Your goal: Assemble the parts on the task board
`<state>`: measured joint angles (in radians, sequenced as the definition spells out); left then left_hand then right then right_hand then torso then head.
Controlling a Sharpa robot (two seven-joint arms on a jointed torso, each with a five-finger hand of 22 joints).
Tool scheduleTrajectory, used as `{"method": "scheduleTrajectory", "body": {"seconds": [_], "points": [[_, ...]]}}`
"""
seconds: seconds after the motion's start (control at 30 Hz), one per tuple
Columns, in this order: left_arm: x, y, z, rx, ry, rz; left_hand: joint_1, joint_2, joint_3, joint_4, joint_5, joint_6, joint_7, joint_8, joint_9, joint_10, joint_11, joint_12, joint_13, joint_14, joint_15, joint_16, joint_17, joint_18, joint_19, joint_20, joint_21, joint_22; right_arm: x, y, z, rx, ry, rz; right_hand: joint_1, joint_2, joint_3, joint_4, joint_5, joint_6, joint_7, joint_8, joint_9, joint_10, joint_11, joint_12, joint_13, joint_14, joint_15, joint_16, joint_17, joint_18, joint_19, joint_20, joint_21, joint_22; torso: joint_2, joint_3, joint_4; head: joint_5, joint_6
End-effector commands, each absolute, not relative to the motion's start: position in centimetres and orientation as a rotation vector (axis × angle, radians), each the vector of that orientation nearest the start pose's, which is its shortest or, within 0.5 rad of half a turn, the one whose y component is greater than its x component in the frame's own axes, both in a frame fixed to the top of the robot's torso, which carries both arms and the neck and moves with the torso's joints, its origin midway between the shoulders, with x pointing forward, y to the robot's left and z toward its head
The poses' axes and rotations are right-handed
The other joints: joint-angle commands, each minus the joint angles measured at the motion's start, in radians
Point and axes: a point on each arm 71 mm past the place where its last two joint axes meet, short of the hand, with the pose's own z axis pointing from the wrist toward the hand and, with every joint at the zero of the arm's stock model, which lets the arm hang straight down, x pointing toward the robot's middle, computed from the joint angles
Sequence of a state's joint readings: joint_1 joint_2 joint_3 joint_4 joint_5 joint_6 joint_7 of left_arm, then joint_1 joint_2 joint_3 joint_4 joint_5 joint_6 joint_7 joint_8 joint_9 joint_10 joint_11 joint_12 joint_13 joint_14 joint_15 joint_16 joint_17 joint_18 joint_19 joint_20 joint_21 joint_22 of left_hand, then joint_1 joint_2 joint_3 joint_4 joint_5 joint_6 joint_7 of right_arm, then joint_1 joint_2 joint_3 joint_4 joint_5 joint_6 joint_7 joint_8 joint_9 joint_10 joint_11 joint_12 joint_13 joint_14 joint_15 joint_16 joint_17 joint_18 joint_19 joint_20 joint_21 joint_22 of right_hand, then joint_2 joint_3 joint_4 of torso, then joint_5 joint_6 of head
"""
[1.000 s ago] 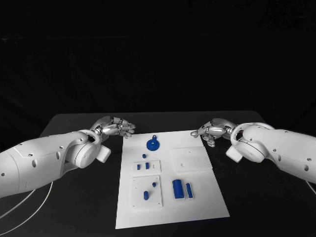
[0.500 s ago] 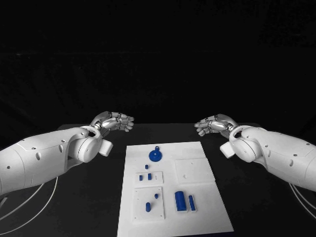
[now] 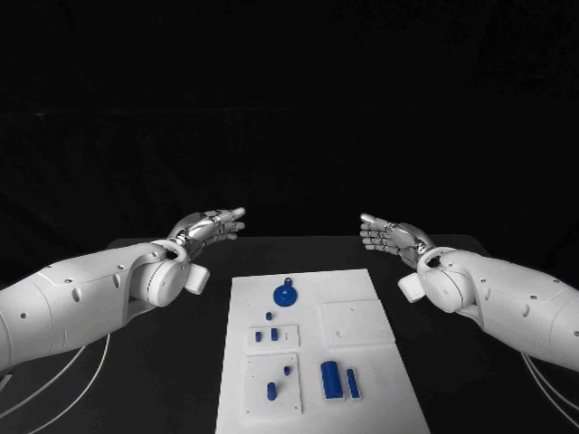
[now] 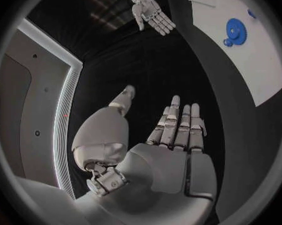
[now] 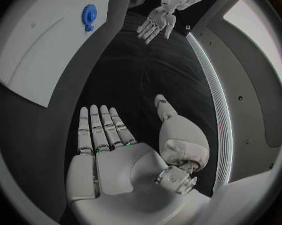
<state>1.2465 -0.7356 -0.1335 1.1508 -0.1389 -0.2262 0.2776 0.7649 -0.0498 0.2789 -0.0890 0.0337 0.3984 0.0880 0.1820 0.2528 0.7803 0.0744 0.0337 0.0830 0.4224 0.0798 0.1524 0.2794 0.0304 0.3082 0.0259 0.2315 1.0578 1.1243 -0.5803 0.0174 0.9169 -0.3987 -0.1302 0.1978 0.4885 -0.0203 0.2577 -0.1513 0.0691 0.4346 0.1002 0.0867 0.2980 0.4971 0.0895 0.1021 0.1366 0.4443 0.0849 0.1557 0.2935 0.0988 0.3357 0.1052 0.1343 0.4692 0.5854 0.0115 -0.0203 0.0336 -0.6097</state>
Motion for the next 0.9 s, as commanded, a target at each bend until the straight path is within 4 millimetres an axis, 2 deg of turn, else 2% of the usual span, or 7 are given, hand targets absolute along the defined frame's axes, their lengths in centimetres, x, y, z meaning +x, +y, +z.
{"method": "scheduleTrajectory", "body": {"seconds": [0.03, 0.07, 0.17, 0.23, 0.4, 0.6, 0.9], "points": [[54.2, 26.2, -21.2, -1.045, 1.507, -1.232, -0.765, 0.050, -0.279, 0.089, -0.034, -0.398, -0.088, -0.182, -0.253, -0.780, -0.074, -0.034, -0.083, -0.422, -0.080, -0.152, -0.279, -0.030, -0.308, -0.026, -0.231, -0.346, 56.4, -24.6, -24.4, 0.933, 1.623, 1.150, -0.489, 0.020, -0.258, 0.151, -0.069, -0.435, -0.100, -0.087, -0.298, -0.497, -0.089, -0.102, -0.137, -0.444, -0.085, -0.156, -0.293, -0.099, -0.336, -0.105, -0.134, -0.469, -0.020, -0.0057, 0.0094, -0.016, 0.004], [54.0, 26.0, -21.3, -1.050, 1.498, -1.234, -0.765, 0.050, -0.279, 0.089, -0.034, -0.398, -0.088, -0.182, -0.253, -0.780, -0.074, -0.034, -0.083, -0.422, -0.080, -0.152, -0.279, -0.030, -0.308, -0.026, -0.231, -1.058, 56.2, -24.5, -24.4, 0.939, 1.611, 1.157, -0.489, 0.020, -0.258, 0.151, -0.069, -0.435, -0.100, -0.087, -0.298, -0.497, -0.089, -0.102, -0.137, -0.444, -0.085, -0.156, -0.293, -0.099, -0.336, -0.105, -0.134, -0.469, -0.026, -0.0074, 0.0126, -0.021, 0.006], [53.3, 25.1, -21.6, -1.068, 1.462, -1.242, -0.765, 0.050, -0.279, 0.089, -0.034, -0.398, -0.088, -0.182, -0.253, -0.780, -0.074, -0.034, -0.083, -0.422, -0.080, -0.152, -0.279, -0.030, -0.308, -0.026, -0.231, -1.058, 55.6, -23.9, -24.3, 0.960, 1.565, 1.181, -0.489, 0.020, -0.258, 0.151, -0.069, -0.435, -0.100, -0.087, -0.298, -0.497, -0.089, -0.102, -0.137, -0.444, -0.085, -0.156, -0.293, -0.099, -0.336, -0.105, -0.134, -0.469, -0.038, -0.0106, 0.0187, -0.031, 0.009], [52.6, 24.4, -21.8, -1.084, 1.432, -1.248, -0.765, 0.050, -0.279, 0.089, -0.034, -0.398, -0.088, -0.182, -0.253, -0.780, -0.074, -0.034, -0.083, -0.422, -0.080, -0.152, -0.279, -0.030, -0.308, -0.026, -0.231, -1.058, 54.9, -23.4, -24.1, 0.979, 1.527, 1.198, -0.489, 0.020, -0.258, 0.151, -0.069, -0.435, -0.100, -0.087, -0.298, -0.497, -0.089, -0.102, -0.137, -0.444, -0.085, -0.156, -0.293, -0.099, -0.336, -0.105, -0.134, -0.469, -0.041, -0.0115, 0.0202, -0.033, 0.010], [50.0, 22.0, -22.3, -1.140, 1.333, -1.253, -0.765, 0.050, -0.279, 0.089, -0.034, -0.398, -0.088, -0.182, -0.253, -0.780, -0.074, -0.034, -0.083, -0.422, -0.080, -0.152, -0.279, -0.030, -0.308, -0.026, -0.231, -1.058, 52.5, -21.8, -23.6, 1.052, 1.403, 1.240, -0.489, 0.020, -0.258, 0.151, -0.069, -0.435, -0.100, -0.087, -0.298, -0.497, -0.089, -0.102, -0.137, -0.444, -0.085, -0.156, -0.293, -0.099, -0.336, -0.105, -0.134, -0.469, -0.041, -0.0115, 0.0203, -0.034, 0.010], [47.4, 20.1, -22.5, -1.188, 1.252, -1.240, -0.765, 0.050, -0.279, 0.089, -0.034, -0.398, -0.088, -0.182, -0.253, -0.780, -0.074, -0.034, -0.083, -0.422, -0.080, -0.152, -0.279, -0.030, -0.308, -0.026, -0.231, -1.058, 49.1, -20.2, -23.0, 1.142, 1.285, 1.249, -0.489, 0.020, -0.258, 0.151, -0.069, -0.435, -0.100, -0.087, -0.298, -0.497, -0.089, -0.102, -0.137, -0.444, -0.085, -0.156, -0.293, -0.099, -0.336, -0.105, -0.134, -0.469, -0.041, -0.0115, 0.0203, -0.034, 0.010], [46.2, 19.2, -22.4, -1.209, 1.218, -1.229, -0.765, 0.050, -0.279, 0.089, -0.034, -0.398, -0.088, -0.182, -0.253, -0.780, -0.074, -0.034, -0.083, -0.422, -0.080, -0.152, -0.279, -0.030, -0.308, -0.026, -0.231, -1.058, 46.3, -19.3, -22.5, 1.206, 1.221, 1.230, -0.489, 0.020, -0.258, 0.151, -0.069, -0.435, -0.100, -0.087, -0.298, -0.497, -0.089, -0.102, -0.137, -0.444, -0.085, -0.156, -0.293, -0.099, -0.336, -0.105, -0.134, -0.469, -0.041, -0.0115, 0.0203, -0.034, 0.010]]}}
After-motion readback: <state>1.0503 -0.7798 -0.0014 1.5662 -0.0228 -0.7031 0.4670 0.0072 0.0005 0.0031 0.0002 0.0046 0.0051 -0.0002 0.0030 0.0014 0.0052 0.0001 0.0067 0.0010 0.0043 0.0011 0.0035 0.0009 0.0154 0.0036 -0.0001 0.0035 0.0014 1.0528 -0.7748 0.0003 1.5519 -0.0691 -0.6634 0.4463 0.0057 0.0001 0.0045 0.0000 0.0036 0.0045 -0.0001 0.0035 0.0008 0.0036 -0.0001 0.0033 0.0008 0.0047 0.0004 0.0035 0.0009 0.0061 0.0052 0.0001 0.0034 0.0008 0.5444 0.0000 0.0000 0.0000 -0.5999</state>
